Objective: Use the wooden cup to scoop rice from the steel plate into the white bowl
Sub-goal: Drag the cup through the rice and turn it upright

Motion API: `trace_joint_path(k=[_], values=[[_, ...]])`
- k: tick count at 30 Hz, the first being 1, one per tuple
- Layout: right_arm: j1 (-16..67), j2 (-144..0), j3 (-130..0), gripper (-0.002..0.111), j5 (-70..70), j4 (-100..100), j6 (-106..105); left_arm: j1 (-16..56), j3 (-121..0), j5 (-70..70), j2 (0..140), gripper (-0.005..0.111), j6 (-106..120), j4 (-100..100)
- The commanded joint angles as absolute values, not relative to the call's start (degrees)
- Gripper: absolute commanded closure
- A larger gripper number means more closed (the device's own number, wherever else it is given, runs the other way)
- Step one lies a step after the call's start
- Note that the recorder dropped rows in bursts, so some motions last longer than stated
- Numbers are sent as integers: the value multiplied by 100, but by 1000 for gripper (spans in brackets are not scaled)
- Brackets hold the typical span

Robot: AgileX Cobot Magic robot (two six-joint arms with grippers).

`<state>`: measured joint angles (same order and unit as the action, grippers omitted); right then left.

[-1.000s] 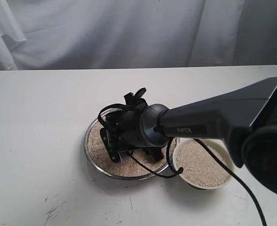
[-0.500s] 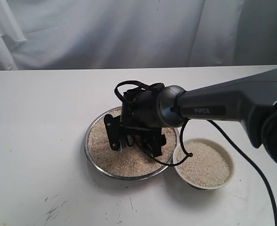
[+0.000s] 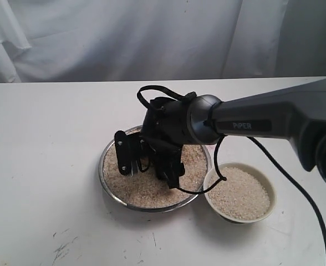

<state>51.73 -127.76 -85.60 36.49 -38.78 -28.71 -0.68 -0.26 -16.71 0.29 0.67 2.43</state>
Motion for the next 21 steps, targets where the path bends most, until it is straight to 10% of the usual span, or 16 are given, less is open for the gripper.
trace_joint_path(k=[1, 21], values=[[5187, -12975, -8452, 108, 3387, -3245, -2871, -60, 0, -1634, 0, 107, 49, 248], [4399, -12975, -8452, 108, 3113, -1210, -4271, -60, 0, -1634, 0, 107, 49, 248]])
